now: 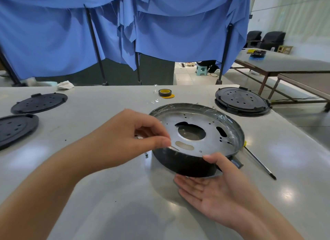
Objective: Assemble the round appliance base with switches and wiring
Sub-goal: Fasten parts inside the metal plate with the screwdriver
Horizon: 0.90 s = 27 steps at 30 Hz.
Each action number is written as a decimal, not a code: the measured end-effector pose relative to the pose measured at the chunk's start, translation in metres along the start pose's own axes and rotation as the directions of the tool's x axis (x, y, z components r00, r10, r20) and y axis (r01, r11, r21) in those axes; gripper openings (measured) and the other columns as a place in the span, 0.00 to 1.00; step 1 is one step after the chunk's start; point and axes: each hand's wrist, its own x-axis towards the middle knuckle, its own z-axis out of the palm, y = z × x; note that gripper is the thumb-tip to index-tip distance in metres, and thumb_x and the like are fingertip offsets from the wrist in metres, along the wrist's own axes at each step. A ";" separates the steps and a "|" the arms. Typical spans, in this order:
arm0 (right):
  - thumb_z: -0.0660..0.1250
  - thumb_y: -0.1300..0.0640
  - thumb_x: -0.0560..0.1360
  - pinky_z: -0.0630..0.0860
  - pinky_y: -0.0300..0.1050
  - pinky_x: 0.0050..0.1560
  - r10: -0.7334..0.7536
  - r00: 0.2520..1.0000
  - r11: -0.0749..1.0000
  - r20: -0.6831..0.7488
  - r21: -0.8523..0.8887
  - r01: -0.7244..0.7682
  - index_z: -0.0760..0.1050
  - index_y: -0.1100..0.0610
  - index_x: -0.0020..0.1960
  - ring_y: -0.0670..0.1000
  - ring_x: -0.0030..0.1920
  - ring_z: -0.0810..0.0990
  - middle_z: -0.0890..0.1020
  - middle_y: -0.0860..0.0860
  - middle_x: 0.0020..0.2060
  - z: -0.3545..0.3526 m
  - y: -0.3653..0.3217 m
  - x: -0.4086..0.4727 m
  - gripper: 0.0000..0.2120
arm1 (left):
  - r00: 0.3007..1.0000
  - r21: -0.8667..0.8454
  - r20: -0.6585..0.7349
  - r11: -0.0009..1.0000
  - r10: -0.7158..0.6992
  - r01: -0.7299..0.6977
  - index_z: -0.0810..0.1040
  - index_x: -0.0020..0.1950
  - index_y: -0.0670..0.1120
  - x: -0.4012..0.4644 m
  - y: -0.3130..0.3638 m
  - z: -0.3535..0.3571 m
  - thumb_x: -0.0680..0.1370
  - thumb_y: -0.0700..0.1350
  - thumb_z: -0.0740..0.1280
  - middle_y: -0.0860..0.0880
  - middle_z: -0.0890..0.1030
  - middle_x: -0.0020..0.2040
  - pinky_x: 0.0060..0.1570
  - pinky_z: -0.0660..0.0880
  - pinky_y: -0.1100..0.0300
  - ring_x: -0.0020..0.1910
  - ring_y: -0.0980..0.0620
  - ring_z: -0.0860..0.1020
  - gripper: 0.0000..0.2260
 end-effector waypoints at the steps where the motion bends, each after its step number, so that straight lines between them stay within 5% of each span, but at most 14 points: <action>1: 0.74 0.57 0.52 0.70 0.53 0.65 -0.013 1.000 1.000 -0.002 -0.008 0.013 0.74 0.73 0.57 0.61 0.57 0.80 0.82 0.65 0.52 -0.001 0.001 0.001 0.36 | 1.000 0.005 0.012 1.000 0.006 -0.006 0.84 0.40 0.56 0.007 0.002 0.004 0.71 0.52 0.71 0.58 0.84 0.38 0.41 0.74 0.73 0.40 0.59 0.82 0.02; 6: 0.72 0.60 0.51 0.74 0.51 0.59 -0.075 0.997 0.997 -0.021 0.001 0.075 0.77 0.71 0.55 0.60 0.56 0.81 0.82 0.64 0.50 -0.001 0.001 0.004 0.33 | 0.996 0.011 0.088 1.000 -0.015 0.014 0.82 0.39 0.58 0.032 0.002 0.018 0.73 0.48 0.73 0.59 0.84 0.39 0.44 0.76 0.71 0.41 0.60 0.82 0.05; 11: 0.68 0.68 0.46 0.71 0.53 0.62 -0.030 0.999 0.999 0.022 0.011 0.030 0.81 0.71 0.42 0.61 0.55 0.80 0.83 0.64 0.44 0.002 0.003 0.007 0.24 | 0.987 0.077 0.144 0.995 -0.069 0.058 0.84 0.41 0.54 0.051 -0.004 0.026 0.73 0.48 0.73 0.59 0.84 0.38 0.43 0.77 0.68 0.41 0.61 0.82 0.01; 15: 0.63 0.69 0.53 0.71 0.50 0.63 -0.084 0.996 0.996 0.009 -0.005 0.084 0.77 0.66 0.45 0.59 0.53 0.80 0.82 0.61 0.44 0.003 0.014 0.012 0.20 | 0.961 0.097 0.247 0.990 -0.121 0.100 0.85 0.42 0.51 0.057 -0.009 0.027 0.72 0.50 0.74 0.58 0.84 0.38 0.43 0.78 0.66 0.39 0.63 0.82 0.03; 21: 0.67 0.68 0.42 0.77 0.44 0.51 -0.163 0.987 0.986 0.000 -0.043 0.163 0.73 0.63 0.62 0.55 0.58 0.80 0.82 0.57 0.56 0.002 0.026 0.014 0.45 | 0.921 0.044 0.373 0.994 -0.112 0.103 0.85 0.40 0.54 0.049 -0.013 0.018 0.71 0.52 0.75 0.58 0.85 0.37 0.44 0.78 0.63 0.39 0.60 0.83 0.03; 27: 0.68 0.67 0.42 0.79 0.45 0.48 -0.191 0.982 0.980 -0.009 -0.066 0.190 0.77 0.59 0.57 0.55 0.58 0.80 0.85 0.55 0.52 0.002 0.024 0.014 0.41 | 0.898 0.032 0.421 0.991 -0.130 0.129 0.85 0.41 0.54 0.049 -0.012 0.022 0.71 0.52 0.75 0.56 0.85 0.38 0.46 0.80 0.52 0.39 0.57 0.82 0.03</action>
